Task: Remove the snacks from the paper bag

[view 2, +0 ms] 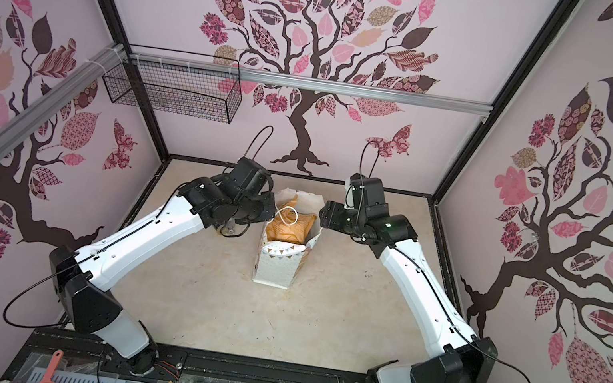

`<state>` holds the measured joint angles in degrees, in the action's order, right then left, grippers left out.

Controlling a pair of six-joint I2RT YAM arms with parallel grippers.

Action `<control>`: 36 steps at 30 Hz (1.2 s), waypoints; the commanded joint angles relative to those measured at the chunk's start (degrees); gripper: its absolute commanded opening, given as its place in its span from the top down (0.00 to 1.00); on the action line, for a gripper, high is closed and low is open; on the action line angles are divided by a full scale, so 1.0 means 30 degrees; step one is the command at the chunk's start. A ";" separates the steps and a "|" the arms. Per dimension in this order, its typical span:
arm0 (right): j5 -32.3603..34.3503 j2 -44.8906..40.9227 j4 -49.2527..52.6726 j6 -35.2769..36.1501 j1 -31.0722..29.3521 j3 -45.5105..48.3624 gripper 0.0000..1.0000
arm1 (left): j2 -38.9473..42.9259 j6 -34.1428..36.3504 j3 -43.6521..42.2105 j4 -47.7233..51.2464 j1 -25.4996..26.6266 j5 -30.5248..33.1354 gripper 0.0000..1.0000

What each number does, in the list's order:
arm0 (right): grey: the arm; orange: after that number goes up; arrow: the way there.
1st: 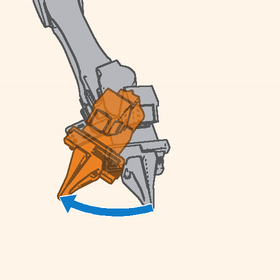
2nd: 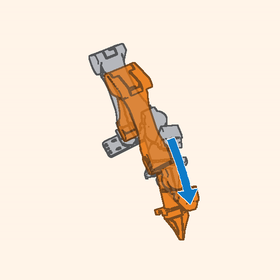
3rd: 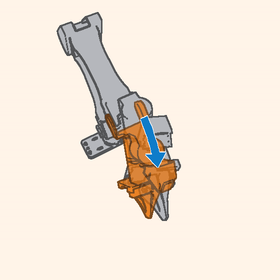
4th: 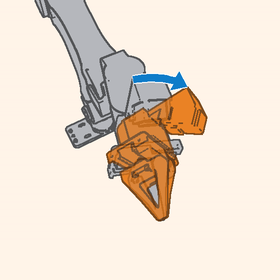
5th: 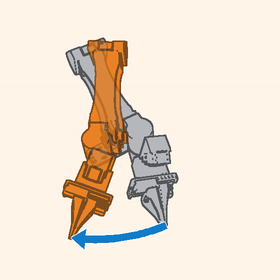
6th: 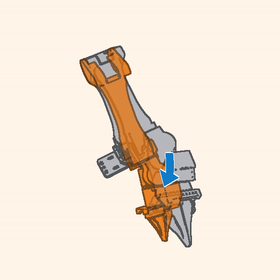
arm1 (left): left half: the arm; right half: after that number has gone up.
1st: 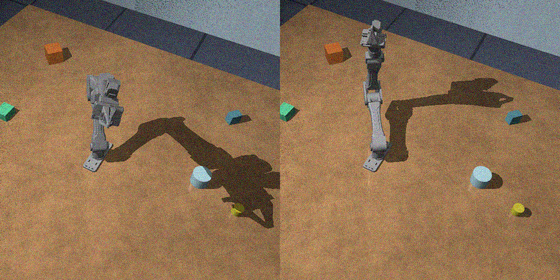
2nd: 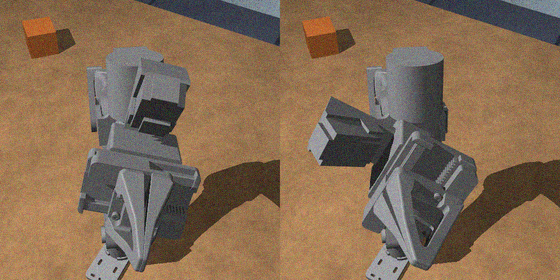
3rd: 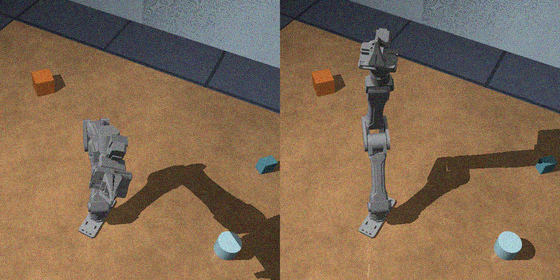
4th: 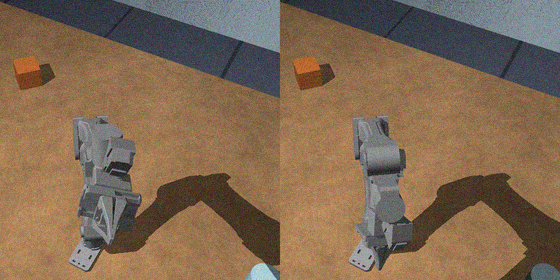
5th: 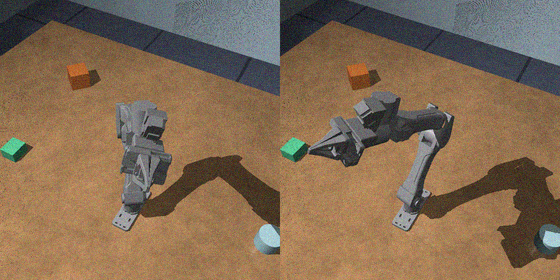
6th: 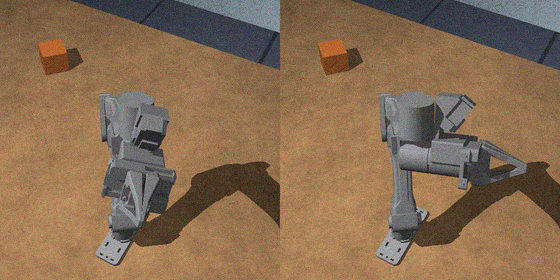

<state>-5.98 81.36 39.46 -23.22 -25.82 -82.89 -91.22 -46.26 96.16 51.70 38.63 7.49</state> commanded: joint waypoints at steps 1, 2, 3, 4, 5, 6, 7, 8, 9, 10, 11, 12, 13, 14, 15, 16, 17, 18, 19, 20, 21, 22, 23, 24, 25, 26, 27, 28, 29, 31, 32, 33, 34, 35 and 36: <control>0.0492 0.0984 0.0923 0.0208 -0.0385 0.0063 0.30 | 0.0908 0.0263 -0.0661 -0.1306 -0.0063 -0.0168 1.00; 0.0365 0.1166 0.0841 0.0157 -0.0428 0.0037 0.34 | 0.1057 0.0249 -0.0830 -0.1327 -0.0089 -0.0133 1.00; 0.0255 0.1317 0.0703 0.0117 -0.0494 -0.0001 0.40 | 0.1199 0.0244 -0.0997 -0.1332 -0.0093 -0.0100 1.00; 0.0185 0.1447 0.0567 0.0036 -0.0553 -0.0039 0.50 | 0.1342 0.0215 -0.1175 -0.1326 -0.0127 -0.0053 1.00; 0.0150 0.1543 0.0531 -0.0015 -0.0615 -0.0179 0.61 | 0.1493 0.0186 -0.1339 -0.1333 -0.0173 -0.0059 1.00; 0.0230 0.1591 0.0505 -0.0098 -0.0703 -0.0335 0.72 | 0.1641 0.0157 -0.1506 -0.1328 -0.0233 -0.0035 1.00; 0.0385 0.1594 0.0435 -0.0193 -0.0857 -0.0487 0.81 | 0.1843 0.0102 -0.1702 -0.1326 -0.0312 -0.0041 1.00; 0.0512 0.1529 0.0313 -0.0222 -0.1034 -0.0550 0.89 | 0.2008 0.0020 -0.1846 -0.1333 -0.0384 -0.0045 1.00; 0.0662 0.1383 0.0095 -0.0295 -0.1279 -0.0602 0.97 | 0.2183 -0.0070 -0.2075 -0.1326 -0.0471 -0.0090 1.00; 0.0672 0.1247 -0.0176 -0.0433 -0.1518 -0.0641 1.00 | 0.2446 -0.0079 -0.2303 -0.1410 -0.0532 -0.0121 1.00; 0.0529 0.1148 -0.0432 -0.0615 -0.1721 -0.0560 1.00 | 0.2630 -0.0056 -0.2490 -0.1442 -0.0557 -0.0093 1.00; 0.0151 0.1071 -0.0652 -0.0841 -0.1890 -0.0524 1.00 | 0.2892 -0.0063 -0.2734 -0.1443 -0.0614 -0.0062 1.00; -0.0239 0.1034 -0.0758 -0.1146 -0.2058 -0.0509 1.00 | 0.3150 -0.0092 -0.2999 -0.1416 -0.0725 -0.0006 1.00; -0.0524 0.1012 -0.0866 -0.1409 -0.2209 -0.0501 1.00 | 0.3407 -0.0157 -0.3220 -0.1366 -0.0816 -0.0051 1.00; -0.0836 0.0954 -0.0997 -0.1620 -0.2413 -0.0418 1.00 | 0.3660 -0.0222 -0.3535 -0.1415 -0.0990 -0.0110 1.00; -0.0966 0.0934 -0.1131 -0.1868 -0.2638 -0.0311 1.00 | 0.3992 -0.0279 -0.3953 -0.1541 -0.1142 -0.0154 1.00; -0.0955 0.0874 -0.1236 -0.1971 -0.2912 -0.0218 1.00 | 0.4241 -0.0309 -0.4326 -0.1725 -0.1359 -0.0235 1.00; -0.0848 0.0845 -0.1312 -0.2121 -0.3187 -0.0174 1.00 | 0.4498 -0.0404 -0.4794 -0.1912 -0.1625 -0.0500 1.00; -0.0720 0.0829 -0.1346 -0.2232 -0.3450 -0.0082 1.00 | 0.4693 -0.0525 -0.5213 -0.2047 -0.1973 -0.0915 1.00; -0.0620 0.0781 -0.1402 -0.2446 -0.3679 -0.0041 1.00 | 0.4877 -0.0650 -0.5580 -0.2165 -0.2331 -0.1339 1.00; -0.0691 0.0766 -0.1484 -0.2594 -0.3820 0.0051 1.00 | 0.5007 -0.0720 -0.5845 -0.2311 -0.2569 -0.1839 1.00; -0.0923 0.0689 -0.1681 -0.2766 -0.3962 0.0226 1.00 | 0.5157 -0.0727 -0.6128 -0.2485 -0.2785 -0.2339 1.00; -0.1142 0.0595 -0.1912 -0.2969 -0.4062 0.0399 1.00 | 0.5336 -0.0737 -0.6325 -0.2672 -0.2884 -0.2613 1.00; -0.1300 0.0516 -0.2062 -0.3149 -0.4128 0.0518 1.00 | 0.5448 -0.0701 -0.6422 -0.2744 -0.2868 -0.2767 1.00; -0.1444 0.0423 -0.2182 -0.3294 -0.4143 0.0598 1.00 | 0.5587 -0.0650 -0.6516 -0.2903 -0.2859 -0.2911 1.00; -0.1590 0.0301 -0.2304 -0.3464 -0.4172 0.0670 1.00 | 0.5734 -0.0643 -0.6565 -0.2960 -0.2859 -0.2869 1.00; -0.1703 0.0209 -0.2497 -0.3497 -0.4187 0.0751 0.99 | 0.5801 -0.0620 -0.6660 -0.2982 -0.2871 -0.2742 1.00; -0.1619 0.0104 -0.2702 -0.3533 -0.4176 0.0909 0.96 | 0.5848 -0.0638 -0.6680 -0.2939 -0.2880 -0.2555 1.00; -0.1407 0.0027 -0.2718 -0.3511 -0.4194 0.0992 0.90 | 0.5887 -0.0635 -0.6733 -0.2917 -0.2870 -0.2454 1.00; -0.0770 0.0005 -0.2271 -0.3290 -0.4176 0.0763 0.73 | 0.5951 -0.0663 -0.6756 -0.2850 -0.2867 -0.2388 0.92; -0.0353 -0.0064 -0.1976 -0.3101 -0.4193 0.0585 0.67 | 0.6025 -0.0621 -0.6763 -0.2875 -0.2901 -0.2415 0.84; -0.0012 -0.0178 -0.1787 -0.2980 -0.4189 0.0432 0.60 | 0.6126 -0.0560 -0.6735 -0.2912 -0.2894 -0.2369 0.79; 0.0399 -0.0403 -0.1660 -0.2851 -0.4182 0.0324 0.55 | 0.6276 -0.0469 -0.6769 -0.2936 -0.2871 -0.2274 0.72; 0.0749 -0.0635 -0.1595 -0.2731 -0.4172 0.0298 0.51 | 0.6486 -0.0361 -0.6715 -0.2952 -0.2864 -0.2126 0.68; 0.0934 -0.0929 -0.1595 -0.2618 -0.4184 0.0301 0.47 | 0.6699 -0.0278 -0.6709 -0.2951 -0.2870 -0.1900 0.65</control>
<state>-6.63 82.70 33.04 -31.94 -37.93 -80.07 -73.93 -48.18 76.79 44.99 30.11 0.73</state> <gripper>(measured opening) 0.500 0.336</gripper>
